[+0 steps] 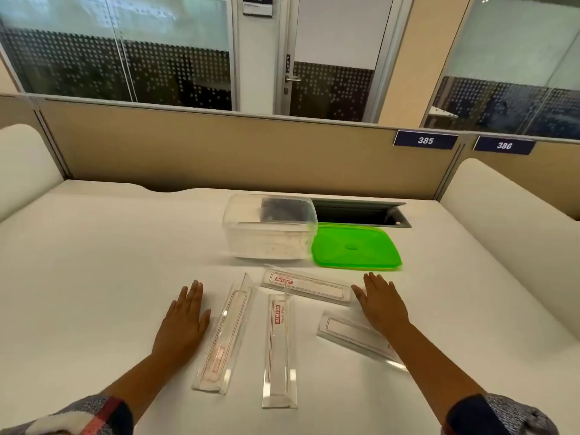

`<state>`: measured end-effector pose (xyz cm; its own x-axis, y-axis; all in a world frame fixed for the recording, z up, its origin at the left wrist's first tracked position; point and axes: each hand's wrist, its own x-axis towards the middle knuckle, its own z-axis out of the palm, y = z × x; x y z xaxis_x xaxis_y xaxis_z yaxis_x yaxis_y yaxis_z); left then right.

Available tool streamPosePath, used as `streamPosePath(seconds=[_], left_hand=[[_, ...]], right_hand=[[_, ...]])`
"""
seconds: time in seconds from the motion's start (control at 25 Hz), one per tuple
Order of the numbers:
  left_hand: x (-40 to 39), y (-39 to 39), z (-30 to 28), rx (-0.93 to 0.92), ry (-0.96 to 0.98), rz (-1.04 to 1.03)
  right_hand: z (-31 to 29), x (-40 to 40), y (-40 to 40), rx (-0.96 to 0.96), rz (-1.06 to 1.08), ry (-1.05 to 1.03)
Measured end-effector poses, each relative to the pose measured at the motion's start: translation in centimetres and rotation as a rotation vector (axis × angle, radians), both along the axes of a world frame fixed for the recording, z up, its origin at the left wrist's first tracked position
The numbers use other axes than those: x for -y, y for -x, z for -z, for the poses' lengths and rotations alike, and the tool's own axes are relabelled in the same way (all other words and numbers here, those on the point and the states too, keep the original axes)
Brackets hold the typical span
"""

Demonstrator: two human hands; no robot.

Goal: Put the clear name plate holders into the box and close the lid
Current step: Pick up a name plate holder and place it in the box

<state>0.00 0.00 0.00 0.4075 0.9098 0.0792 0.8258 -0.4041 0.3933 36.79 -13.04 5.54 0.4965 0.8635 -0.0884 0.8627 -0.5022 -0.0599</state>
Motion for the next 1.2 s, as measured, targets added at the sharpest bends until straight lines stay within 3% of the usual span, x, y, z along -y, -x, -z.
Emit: streamPosePath(seconds=[0.2, 0.4, 0.8, 0.88, 1.0, 1.08, 1.2], left_hand=[[-0.4, 0.1, 0.6, -0.141, -0.008, -0.019], [-0.4, 0.1, 0.5, -0.206, -0.023, -0.008], [0.2, 0.2, 0.3, -0.153, -0.029, -0.043], [0.4, 0.4, 0.4, -0.140, -0.028, -0.041], [0.6, 0.5, 0.4, -0.114, -0.025, -0.037], [0.9, 0.6, 0.1, -0.083, -0.023, -0.044], [2.2, 0.8, 0.0, 0.016, 0.003, -0.054]], right_hand=[[1.6, -0.4, -1.3, -0.153, 0.049, 0.165], [2.4, -0.6, -1.5, -0.181, 0.040, 0.140], [0.7, -1.2, -2.1, -0.177, 0.069, 0.206], [-0.3, -1.4, -1.8, -0.208, 0.120, 0.131], [-1.5, -1.7, 0.3, -0.207, 0.199, -0.181], [-2.2, -2.0, 2.8, -0.219, 0.118, -0.317], [-2.3, -2.3, 6.5, -0.276, -0.067, -0.337]])
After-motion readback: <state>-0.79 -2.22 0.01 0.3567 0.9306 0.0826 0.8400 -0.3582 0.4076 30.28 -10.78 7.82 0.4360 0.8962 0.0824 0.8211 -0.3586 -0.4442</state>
